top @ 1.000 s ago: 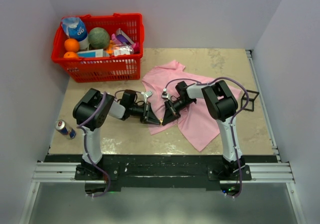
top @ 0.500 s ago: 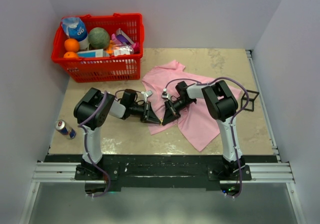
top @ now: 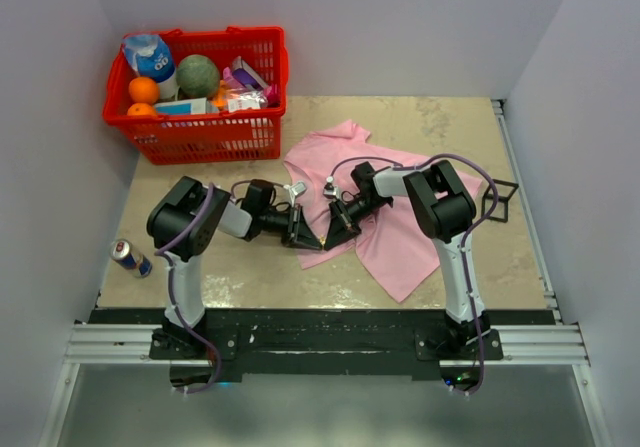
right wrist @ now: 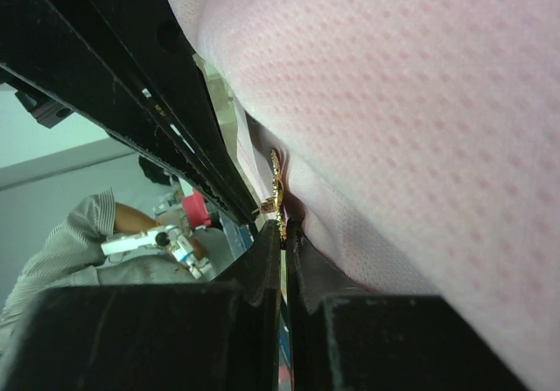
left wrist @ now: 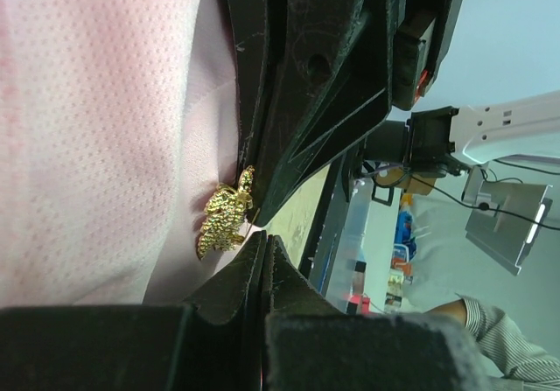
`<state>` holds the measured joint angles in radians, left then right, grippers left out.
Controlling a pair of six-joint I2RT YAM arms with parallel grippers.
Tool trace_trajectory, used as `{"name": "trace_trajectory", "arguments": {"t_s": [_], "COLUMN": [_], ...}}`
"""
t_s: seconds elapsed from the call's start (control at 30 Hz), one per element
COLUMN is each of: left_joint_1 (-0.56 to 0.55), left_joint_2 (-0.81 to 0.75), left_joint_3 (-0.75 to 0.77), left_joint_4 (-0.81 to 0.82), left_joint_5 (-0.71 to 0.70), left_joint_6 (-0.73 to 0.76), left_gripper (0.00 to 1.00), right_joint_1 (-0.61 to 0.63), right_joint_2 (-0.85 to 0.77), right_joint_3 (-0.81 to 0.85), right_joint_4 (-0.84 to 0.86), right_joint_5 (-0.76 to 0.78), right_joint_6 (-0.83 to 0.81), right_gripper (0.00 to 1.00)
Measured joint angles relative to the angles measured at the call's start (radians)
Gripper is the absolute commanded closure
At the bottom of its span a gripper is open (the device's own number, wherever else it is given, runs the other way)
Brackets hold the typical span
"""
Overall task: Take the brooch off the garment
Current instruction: Close the brooch.
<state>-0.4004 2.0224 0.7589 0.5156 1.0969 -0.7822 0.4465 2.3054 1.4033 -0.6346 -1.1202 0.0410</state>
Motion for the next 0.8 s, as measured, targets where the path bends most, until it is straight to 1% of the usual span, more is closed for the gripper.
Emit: {"name": "trace_trajectory", "arguments": {"t_s": [0.5, 0.8], "left_joint_1": [-0.008, -0.008], "left_joint_2": [0.000, 0.016], "left_joint_3": [0.001, 0.008], "left_joint_4": [-0.027, 0.023], "left_joint_5": [-0.008, 0.003], "left_joint_6": [0.016, -0.026], "left_gripper": [1.00, 1.00], "right_joint_1": [0.000, 0.000], "right_joint_2": [0.000, 0.000], "right_joint_3": [0.000, 0.000], "right_joint_4": [0.000, 0.000], "right_joint_5": [0.000, 0.000], "right_joint_6": [0.000, 0.000], "right_gripper": [1.00, 1.00]}}
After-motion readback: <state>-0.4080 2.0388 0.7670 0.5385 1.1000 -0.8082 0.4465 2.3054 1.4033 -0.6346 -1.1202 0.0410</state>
